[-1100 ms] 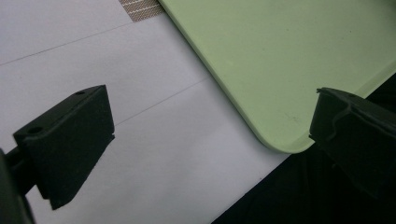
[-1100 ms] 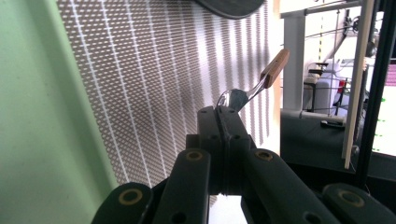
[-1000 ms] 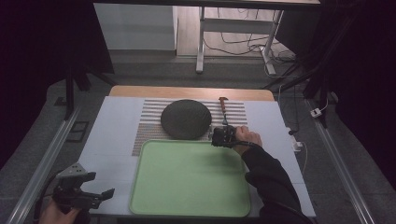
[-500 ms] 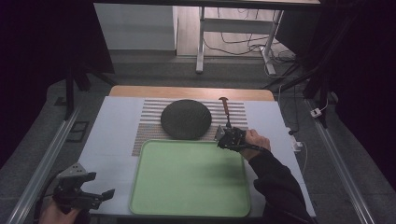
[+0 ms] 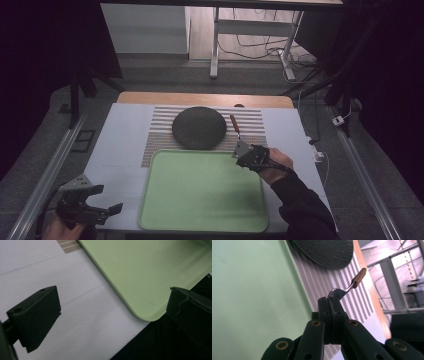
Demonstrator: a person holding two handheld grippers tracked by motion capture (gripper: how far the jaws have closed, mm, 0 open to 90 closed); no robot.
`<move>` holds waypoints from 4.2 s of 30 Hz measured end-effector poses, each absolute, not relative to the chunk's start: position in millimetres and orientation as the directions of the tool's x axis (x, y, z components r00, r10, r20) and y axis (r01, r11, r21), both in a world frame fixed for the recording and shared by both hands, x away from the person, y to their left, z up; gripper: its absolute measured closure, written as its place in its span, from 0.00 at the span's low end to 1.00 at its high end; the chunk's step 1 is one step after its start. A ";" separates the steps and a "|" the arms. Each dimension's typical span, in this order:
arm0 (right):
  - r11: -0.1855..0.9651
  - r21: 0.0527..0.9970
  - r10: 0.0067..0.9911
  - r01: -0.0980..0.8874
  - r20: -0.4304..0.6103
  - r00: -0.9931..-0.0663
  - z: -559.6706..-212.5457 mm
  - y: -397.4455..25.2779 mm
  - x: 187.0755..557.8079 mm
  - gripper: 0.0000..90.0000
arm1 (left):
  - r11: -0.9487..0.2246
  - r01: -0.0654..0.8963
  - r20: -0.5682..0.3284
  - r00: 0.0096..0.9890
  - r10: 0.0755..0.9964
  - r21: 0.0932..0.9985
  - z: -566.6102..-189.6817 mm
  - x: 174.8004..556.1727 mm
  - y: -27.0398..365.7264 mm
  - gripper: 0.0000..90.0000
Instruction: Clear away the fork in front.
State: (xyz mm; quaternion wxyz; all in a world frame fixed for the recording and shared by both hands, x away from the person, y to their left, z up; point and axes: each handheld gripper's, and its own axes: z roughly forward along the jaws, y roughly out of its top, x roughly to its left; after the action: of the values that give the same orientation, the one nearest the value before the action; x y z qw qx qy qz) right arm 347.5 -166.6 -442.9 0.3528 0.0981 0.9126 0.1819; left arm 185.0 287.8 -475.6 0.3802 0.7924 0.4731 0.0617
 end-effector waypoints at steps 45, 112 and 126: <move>0.599 0.786 0.276 0.152 -0.024 -0.961 -425.1 -191.1 281.6 0.99 | -0.470 0.539 -0.193 0.775 0.602 0.699 -464.9 230.7 218.1 0.00; 0.590 0.799 0.098 0.116 0.072 -0.993 -428.7 -179.1 275.3 0.74 | -0.863 0.049 -0.029 0.999 0.039 0.503 -461.8 270.9 114.1 0.89; 0.568 0.790 0.367 0.231 0.007 -0.930 -435.7 -200.0 269.8 0.43 | -0.823 0.308 -0.087 0.948 0.305 0.476 -461.5 259.9 131.9 0.89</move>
State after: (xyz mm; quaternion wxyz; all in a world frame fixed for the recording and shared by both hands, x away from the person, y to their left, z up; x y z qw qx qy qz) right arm 269.8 -200.0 -435.7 0.0789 0.1694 0.8819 0.4328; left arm 259.9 131.9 -461.5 0.2499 0.9548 0.1606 -0.0033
